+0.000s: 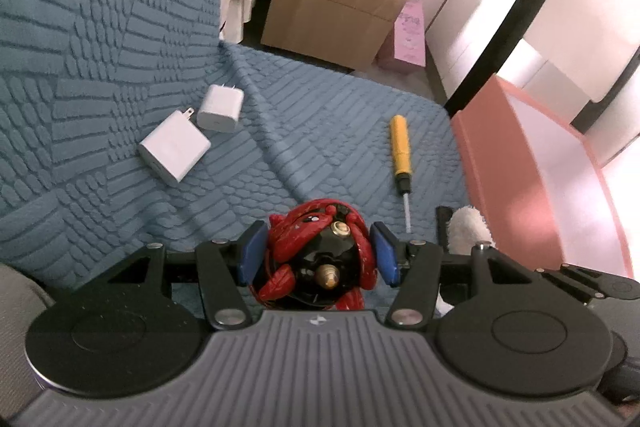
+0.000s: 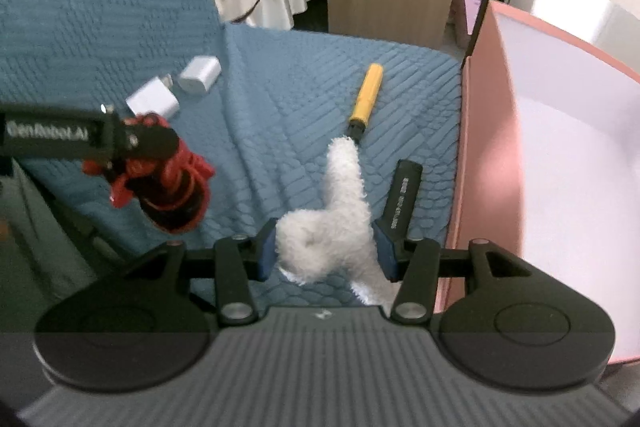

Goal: Organize rigid objects
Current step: 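Lift the red figurine and white fluffy toy and carry both toward the pink box, then lower the figurine into the pink box and open the left tool while the right tool releases the toy, then withdraw both tools from the box back toward the blanket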

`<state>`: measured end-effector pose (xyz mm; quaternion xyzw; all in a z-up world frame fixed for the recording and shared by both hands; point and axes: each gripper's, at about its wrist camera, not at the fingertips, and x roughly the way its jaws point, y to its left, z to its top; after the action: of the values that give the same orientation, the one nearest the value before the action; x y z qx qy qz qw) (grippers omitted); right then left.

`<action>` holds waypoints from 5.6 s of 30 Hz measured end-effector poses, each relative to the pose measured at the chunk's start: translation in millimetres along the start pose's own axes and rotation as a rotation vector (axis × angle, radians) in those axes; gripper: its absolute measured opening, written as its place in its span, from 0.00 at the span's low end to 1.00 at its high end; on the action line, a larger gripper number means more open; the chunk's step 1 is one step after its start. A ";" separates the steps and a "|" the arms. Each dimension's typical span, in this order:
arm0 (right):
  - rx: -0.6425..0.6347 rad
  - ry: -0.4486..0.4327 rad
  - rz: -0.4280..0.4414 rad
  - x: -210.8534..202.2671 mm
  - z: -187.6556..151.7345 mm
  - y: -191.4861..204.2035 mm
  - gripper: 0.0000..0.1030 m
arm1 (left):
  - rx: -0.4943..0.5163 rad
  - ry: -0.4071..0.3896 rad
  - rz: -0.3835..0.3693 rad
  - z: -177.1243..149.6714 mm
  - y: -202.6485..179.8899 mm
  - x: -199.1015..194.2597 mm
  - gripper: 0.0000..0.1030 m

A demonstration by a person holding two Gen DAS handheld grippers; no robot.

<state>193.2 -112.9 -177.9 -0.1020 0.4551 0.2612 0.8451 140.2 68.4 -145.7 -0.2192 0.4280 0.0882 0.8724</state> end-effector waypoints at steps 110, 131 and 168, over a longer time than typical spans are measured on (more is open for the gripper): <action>0.387 -0.063 -0.043 -80.6 -22.4 -272.1 0.83 | 0.173 -0.076 -0.230 32.9 -287.2 12.9 0.60; 0.324 -0.218 -0.050 -156.0 -11.3 -170.2 0.83 | 0.164 -0.186 -0.234 15.8 -198.1 -110.0 0.61; 0.296 -0.163 -0.021 -129.2 -62.4 -44.7 0.83 | 0.113 -0.218 -0.115 -21.4 -47.4 -112.9 0.61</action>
<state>114.3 -221.3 -109.7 0.0404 0.4177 0.1896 0.8877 71.4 20.3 -54.0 -0.1831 0.3217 0.0373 0.9282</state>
